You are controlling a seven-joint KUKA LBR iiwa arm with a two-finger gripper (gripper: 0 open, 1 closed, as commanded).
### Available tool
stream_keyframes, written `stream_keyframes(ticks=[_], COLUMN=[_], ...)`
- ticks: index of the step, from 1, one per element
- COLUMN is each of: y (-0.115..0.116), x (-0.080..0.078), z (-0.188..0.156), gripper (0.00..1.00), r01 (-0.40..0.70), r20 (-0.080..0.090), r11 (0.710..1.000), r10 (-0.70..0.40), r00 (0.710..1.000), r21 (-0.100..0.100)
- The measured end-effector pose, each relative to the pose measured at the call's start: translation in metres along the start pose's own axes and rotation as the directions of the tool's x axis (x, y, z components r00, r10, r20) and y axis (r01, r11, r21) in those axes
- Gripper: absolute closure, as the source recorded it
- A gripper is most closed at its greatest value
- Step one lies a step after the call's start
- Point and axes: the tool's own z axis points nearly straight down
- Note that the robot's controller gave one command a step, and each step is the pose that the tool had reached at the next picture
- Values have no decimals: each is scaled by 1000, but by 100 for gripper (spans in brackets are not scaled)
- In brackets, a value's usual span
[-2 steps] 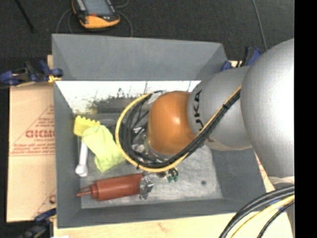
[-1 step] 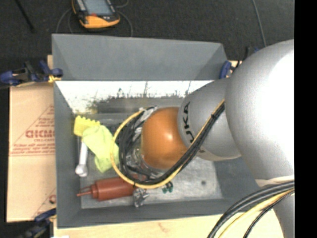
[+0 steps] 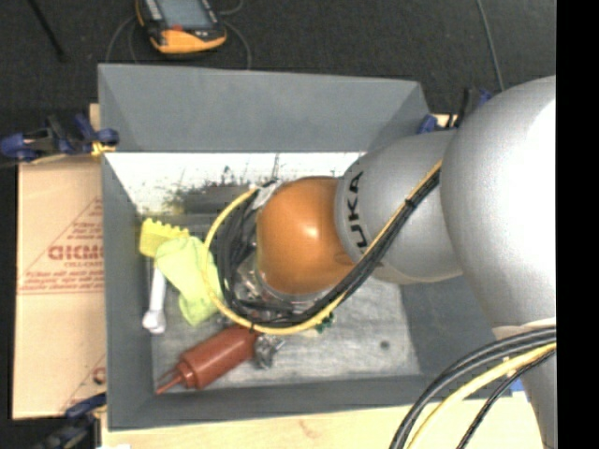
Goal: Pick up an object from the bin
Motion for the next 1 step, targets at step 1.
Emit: stream_keyframes(ticks=[1], y=[0], x=[0], z=[0], gripper=[100], r01=[-1], r20=[0], r11=[1000], r10=[1], r00=[1000], r21=[0])
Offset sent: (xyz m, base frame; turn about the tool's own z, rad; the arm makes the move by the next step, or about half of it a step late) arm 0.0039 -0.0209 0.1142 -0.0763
